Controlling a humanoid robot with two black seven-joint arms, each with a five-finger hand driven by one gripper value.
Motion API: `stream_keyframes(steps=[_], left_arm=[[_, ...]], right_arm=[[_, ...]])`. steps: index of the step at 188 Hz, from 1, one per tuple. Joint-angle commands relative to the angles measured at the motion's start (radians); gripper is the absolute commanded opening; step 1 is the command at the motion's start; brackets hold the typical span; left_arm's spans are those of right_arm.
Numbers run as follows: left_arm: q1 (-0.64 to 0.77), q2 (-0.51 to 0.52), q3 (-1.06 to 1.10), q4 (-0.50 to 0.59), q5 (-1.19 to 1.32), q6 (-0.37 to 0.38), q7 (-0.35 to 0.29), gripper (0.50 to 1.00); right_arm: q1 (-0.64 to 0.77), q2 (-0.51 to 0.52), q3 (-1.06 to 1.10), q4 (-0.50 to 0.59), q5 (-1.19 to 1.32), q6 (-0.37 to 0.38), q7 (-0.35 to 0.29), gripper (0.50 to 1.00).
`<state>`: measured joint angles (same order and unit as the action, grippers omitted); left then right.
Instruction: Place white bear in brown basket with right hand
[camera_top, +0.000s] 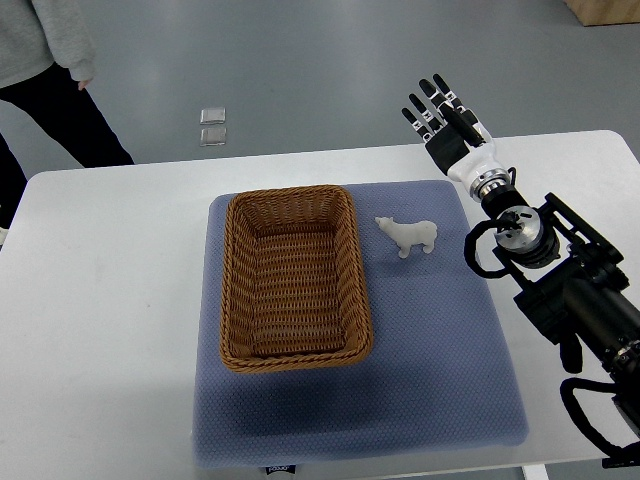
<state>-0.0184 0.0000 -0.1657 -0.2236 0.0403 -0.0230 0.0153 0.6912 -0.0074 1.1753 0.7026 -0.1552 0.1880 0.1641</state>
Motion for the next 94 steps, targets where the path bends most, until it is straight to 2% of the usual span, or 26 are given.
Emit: stream_keyframes(steps=[1,94], left_arm=[[0.000,0.000,-0.002,0.000,0.000,0.000,0.000,1.000],[0.000,0.000,-0.002,0.000,0.000,0.000,0.000,1.000]], right_arm=[[-0.001,0.001,0.000,0.000,-0.001,-0.001,0.000,0.926],[0.018,-0.013,-0.005,0.000,-0.015,0.008,-0.005,0.926]])
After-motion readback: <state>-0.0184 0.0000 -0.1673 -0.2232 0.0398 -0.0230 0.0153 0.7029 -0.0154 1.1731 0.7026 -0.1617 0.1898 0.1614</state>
